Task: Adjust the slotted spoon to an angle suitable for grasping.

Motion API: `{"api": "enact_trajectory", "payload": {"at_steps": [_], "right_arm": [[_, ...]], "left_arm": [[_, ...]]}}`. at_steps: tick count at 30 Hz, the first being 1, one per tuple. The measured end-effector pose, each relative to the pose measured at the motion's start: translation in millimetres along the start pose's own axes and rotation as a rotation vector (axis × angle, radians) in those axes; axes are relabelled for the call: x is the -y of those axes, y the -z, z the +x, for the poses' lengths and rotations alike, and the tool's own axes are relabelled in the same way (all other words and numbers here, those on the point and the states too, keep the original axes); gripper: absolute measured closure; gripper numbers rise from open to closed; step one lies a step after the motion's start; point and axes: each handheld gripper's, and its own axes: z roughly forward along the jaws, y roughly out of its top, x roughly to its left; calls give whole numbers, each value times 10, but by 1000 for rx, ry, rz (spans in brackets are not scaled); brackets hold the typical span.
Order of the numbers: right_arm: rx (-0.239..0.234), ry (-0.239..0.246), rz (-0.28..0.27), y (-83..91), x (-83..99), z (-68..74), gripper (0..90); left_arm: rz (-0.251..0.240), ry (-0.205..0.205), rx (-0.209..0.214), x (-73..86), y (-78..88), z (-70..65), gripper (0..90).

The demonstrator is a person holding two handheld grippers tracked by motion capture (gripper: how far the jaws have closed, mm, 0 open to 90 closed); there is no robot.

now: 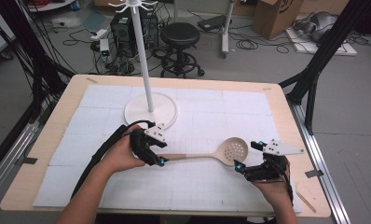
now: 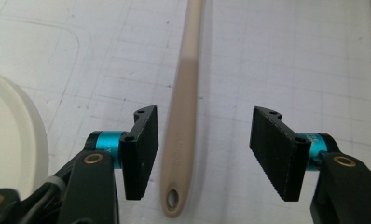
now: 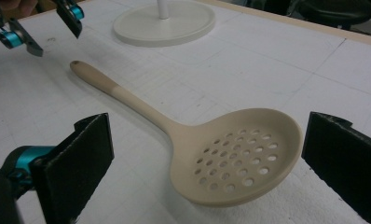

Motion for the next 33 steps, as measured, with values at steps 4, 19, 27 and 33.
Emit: {"api": "enact_trajectory", "payload": {"at_steps": [4, 19, 27, 33], "right_arm": [[7, -3, -4, 21, 6, -20, 11], [-3, 2, -1, 10, -3, 7, 11], [-12, 9, 4, -29, -17, 32, 11], [-7, -3, -6, -21, -27, 22, 11]], "left_arm": [[5, 9, -15, 62, 54, 3, 412], [-89, 60, -54, 193, 315, 20, 341], [-191, 99, -82, 275, 539, 37, 267], [-233, 104, -101, 368, 645, 22, 205]]}}
